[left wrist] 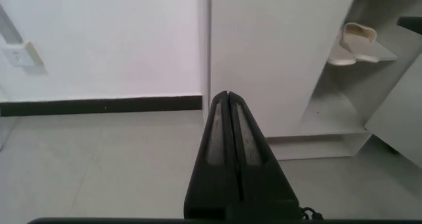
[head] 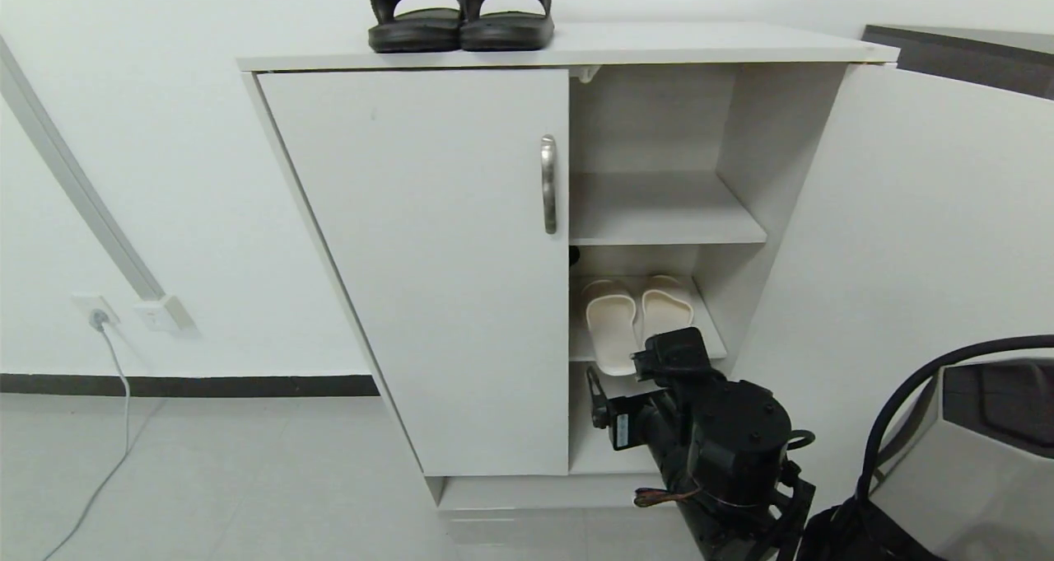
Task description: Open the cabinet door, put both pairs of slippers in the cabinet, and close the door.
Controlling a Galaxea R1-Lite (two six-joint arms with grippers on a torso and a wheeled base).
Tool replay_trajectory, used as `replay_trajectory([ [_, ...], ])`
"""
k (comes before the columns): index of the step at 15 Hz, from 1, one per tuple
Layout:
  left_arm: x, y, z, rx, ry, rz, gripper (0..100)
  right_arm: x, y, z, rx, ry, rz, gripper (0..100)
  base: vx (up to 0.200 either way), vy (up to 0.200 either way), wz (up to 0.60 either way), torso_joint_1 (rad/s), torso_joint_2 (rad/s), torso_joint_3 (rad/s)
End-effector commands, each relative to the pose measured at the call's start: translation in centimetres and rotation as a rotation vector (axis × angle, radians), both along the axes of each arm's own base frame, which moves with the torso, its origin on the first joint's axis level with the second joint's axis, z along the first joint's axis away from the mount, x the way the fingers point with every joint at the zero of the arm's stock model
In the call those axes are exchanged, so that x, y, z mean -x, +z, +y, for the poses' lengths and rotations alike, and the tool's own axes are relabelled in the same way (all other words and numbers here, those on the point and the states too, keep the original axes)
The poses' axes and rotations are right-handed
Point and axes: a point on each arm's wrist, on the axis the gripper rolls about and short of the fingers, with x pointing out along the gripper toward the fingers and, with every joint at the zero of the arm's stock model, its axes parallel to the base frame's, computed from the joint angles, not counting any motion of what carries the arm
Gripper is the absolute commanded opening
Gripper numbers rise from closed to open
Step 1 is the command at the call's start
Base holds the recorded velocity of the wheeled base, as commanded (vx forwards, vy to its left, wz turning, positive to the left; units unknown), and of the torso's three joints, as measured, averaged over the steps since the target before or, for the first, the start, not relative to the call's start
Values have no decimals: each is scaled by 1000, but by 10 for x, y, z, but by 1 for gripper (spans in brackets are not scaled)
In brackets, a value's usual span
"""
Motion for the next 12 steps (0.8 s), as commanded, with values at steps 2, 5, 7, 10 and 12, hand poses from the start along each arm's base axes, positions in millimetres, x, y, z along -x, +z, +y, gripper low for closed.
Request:
replay_trajectory([
  [2,0,0,0,0,0,1,0,1,-1,-2,-5,4,-6,100,0,200,0,0,2,2],
  [5,0,0,0,0,0,1,0,0,2,-3,-14,1,-14,100,0,200,0,1,2,4],
  [7,0,0,0,0,0,1,0,-3,3,-4,-19,-7,-19,100,0,200,0,0,5,2],
  [10,0,0,0,0,0,1,0,-3,4,-5,-20,-10,-22,100,0,200,0,-1,2,1],
  [12,0,0,0,0,0,1,0,-7,6,-7,-36,-22,-37,100,0,100,0,-1,1,-1],
])
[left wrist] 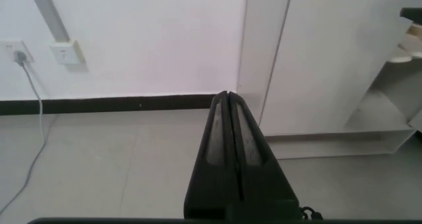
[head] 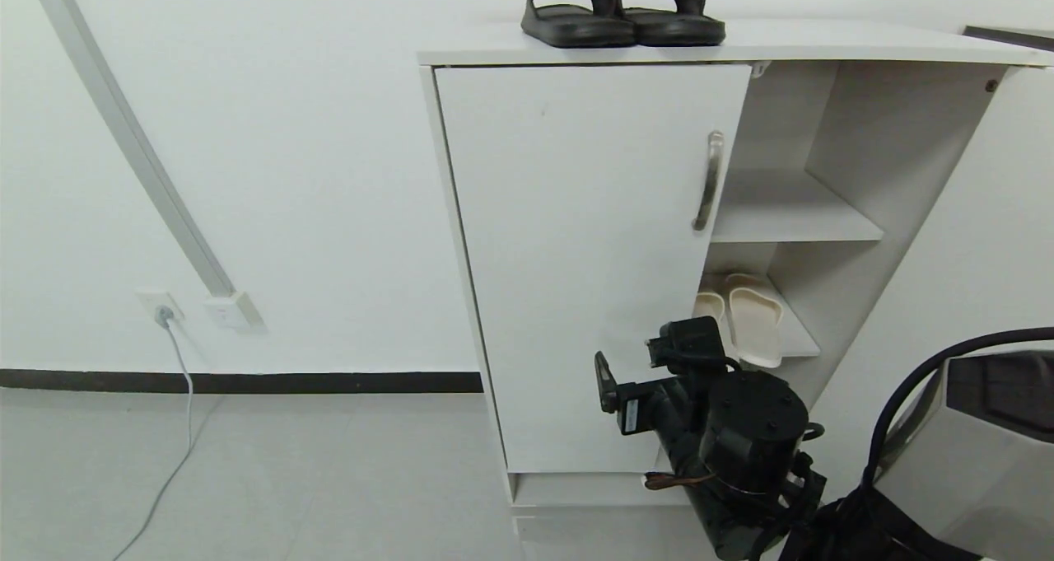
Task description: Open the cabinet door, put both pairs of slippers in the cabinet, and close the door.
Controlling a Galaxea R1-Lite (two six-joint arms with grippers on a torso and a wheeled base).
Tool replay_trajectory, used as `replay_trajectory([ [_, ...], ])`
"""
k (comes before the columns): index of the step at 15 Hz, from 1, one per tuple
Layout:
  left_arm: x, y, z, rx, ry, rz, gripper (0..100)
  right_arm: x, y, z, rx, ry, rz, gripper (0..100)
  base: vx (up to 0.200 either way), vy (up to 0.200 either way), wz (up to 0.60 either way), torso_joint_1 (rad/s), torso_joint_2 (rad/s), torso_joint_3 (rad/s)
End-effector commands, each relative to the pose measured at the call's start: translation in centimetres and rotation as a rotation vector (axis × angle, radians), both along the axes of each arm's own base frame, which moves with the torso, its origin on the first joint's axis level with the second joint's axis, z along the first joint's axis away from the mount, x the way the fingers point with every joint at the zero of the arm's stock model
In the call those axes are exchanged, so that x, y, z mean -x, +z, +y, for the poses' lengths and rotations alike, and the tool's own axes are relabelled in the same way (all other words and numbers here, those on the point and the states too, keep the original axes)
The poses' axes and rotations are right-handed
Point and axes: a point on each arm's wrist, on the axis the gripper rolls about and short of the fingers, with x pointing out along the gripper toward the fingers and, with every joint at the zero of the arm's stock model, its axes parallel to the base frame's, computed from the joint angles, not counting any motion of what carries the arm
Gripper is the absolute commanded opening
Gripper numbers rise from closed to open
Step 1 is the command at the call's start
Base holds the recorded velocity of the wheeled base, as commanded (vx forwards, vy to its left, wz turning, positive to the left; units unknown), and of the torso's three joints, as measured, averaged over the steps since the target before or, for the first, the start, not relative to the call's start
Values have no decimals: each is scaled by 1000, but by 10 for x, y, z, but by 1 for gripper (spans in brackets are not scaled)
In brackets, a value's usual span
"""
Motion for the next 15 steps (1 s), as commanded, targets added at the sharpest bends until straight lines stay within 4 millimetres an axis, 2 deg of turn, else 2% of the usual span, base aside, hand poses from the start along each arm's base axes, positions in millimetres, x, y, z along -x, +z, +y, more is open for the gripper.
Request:
replay_trajectory([
  [1,0,0,0,0,0,1,0,-3,1,-2,-3,-9,-11,100,0,0,0,0,0,0],
  [5,0,0,0,0,0,1,0,-3,4,-8,22,25,1,100,0,0,0,0,0,0],
  [15,0,0,0,0,0,1,0,-3,-5,-8,38,39,12,100,0,0,0,0,0,0],
])
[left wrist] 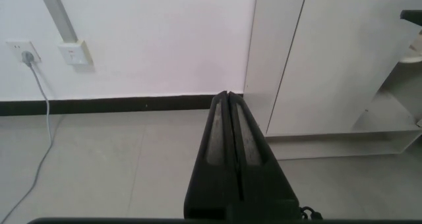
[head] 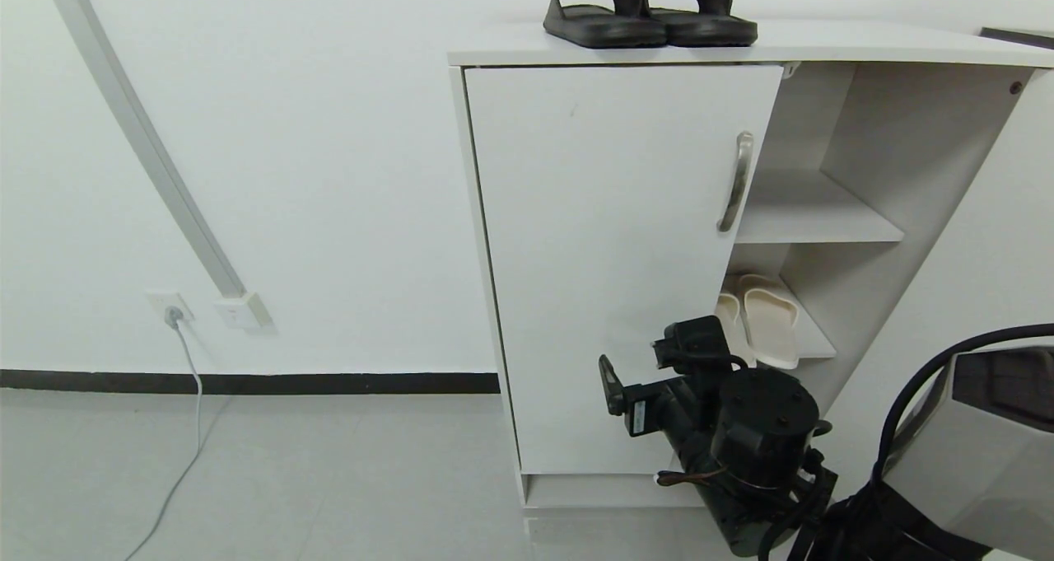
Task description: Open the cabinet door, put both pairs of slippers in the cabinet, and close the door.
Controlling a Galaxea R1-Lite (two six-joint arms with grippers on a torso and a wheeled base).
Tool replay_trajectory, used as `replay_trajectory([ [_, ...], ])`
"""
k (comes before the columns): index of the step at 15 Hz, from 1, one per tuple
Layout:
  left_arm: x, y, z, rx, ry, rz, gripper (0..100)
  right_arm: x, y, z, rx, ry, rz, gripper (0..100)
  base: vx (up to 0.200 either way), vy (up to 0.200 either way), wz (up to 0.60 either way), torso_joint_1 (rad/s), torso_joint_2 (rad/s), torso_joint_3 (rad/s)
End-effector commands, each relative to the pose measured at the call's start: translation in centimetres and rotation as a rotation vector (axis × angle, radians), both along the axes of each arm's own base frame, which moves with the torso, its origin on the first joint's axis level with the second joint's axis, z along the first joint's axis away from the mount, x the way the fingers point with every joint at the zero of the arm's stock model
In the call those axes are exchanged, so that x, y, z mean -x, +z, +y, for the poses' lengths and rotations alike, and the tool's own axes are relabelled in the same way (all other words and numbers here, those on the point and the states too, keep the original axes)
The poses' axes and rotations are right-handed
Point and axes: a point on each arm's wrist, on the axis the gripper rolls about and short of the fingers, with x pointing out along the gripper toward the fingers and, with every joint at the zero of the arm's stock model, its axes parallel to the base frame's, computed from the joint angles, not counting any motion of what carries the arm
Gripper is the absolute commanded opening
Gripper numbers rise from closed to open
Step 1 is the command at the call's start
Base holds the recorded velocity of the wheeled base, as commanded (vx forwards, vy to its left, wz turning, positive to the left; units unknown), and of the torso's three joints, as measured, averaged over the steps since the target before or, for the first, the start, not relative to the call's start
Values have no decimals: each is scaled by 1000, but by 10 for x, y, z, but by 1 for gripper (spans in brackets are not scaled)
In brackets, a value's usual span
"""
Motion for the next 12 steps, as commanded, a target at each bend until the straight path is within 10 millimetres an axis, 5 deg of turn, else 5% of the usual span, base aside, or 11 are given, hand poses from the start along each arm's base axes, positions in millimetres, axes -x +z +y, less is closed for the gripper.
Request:
replay_trajectory([
  [1,0,0,0,0,0,1,0,0,-2,0,6,-2,4,100,0,0,0,0,0,0],
  [6,0,0,0,0,0,1,0,0,-2,0,6,-3,5,100,0,0,0,7,-119,-202],
  [12,0,0,0,0,0,1,0,0,-3,0,12,-3,4,100,0,0,0,71,-497,-357],
])
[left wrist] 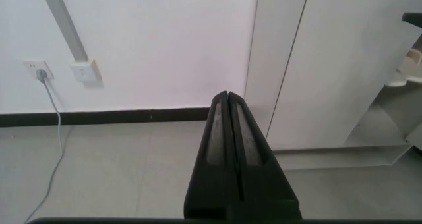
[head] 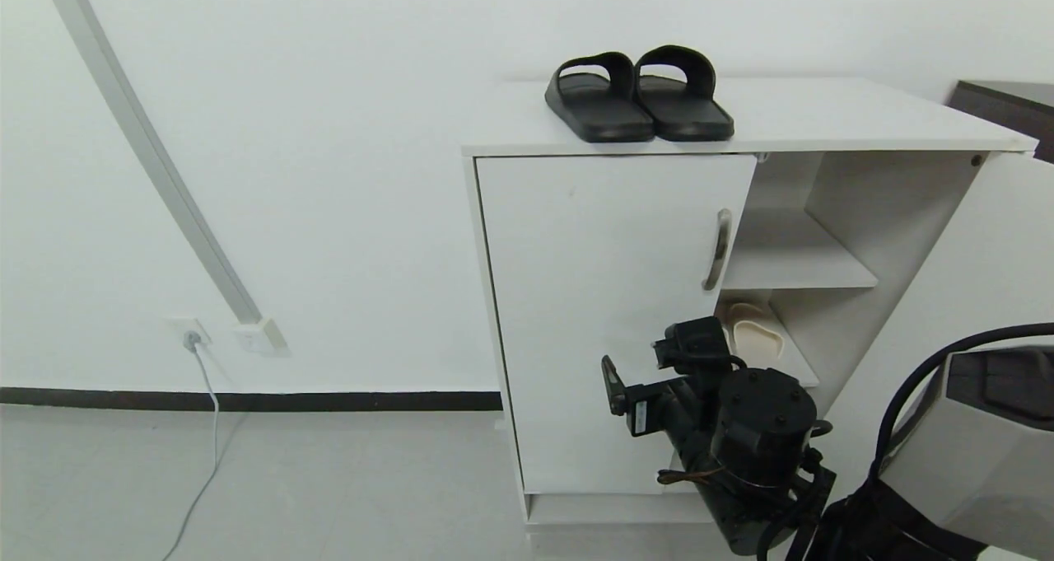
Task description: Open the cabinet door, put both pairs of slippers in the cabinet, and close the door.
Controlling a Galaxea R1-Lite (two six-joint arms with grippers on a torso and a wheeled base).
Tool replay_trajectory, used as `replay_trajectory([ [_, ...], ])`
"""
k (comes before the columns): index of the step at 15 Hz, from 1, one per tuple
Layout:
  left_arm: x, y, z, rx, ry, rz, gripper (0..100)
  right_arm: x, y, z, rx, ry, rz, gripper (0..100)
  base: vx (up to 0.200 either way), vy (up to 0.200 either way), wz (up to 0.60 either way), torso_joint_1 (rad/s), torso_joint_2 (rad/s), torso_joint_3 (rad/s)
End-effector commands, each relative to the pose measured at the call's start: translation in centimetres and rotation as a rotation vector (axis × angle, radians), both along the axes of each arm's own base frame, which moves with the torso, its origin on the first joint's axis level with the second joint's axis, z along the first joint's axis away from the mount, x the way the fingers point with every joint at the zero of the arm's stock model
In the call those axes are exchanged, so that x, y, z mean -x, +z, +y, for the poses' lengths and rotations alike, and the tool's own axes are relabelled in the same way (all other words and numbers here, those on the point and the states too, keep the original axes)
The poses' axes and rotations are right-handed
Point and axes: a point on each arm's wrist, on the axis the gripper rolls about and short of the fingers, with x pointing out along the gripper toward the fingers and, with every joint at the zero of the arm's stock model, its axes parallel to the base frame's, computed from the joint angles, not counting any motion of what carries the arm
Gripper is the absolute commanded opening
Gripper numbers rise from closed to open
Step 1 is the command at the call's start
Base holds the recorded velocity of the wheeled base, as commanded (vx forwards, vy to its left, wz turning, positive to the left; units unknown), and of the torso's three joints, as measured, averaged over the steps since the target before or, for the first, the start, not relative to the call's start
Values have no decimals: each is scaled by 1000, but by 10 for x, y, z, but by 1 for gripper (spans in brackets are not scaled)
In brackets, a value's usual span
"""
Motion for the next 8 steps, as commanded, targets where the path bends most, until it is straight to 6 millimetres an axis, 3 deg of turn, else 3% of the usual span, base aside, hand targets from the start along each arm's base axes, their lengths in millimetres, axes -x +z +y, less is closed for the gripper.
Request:
replay_trajectory([
  [1,0,0,0,0,-1,1,0,0,-1,1,3,3,1,100,0,0,0,129,-456,-339],
  [8,0,0,0,0,-1,1,0,0,-1,1,4,3,2,100,0,0,0,153,-475,-323],
])
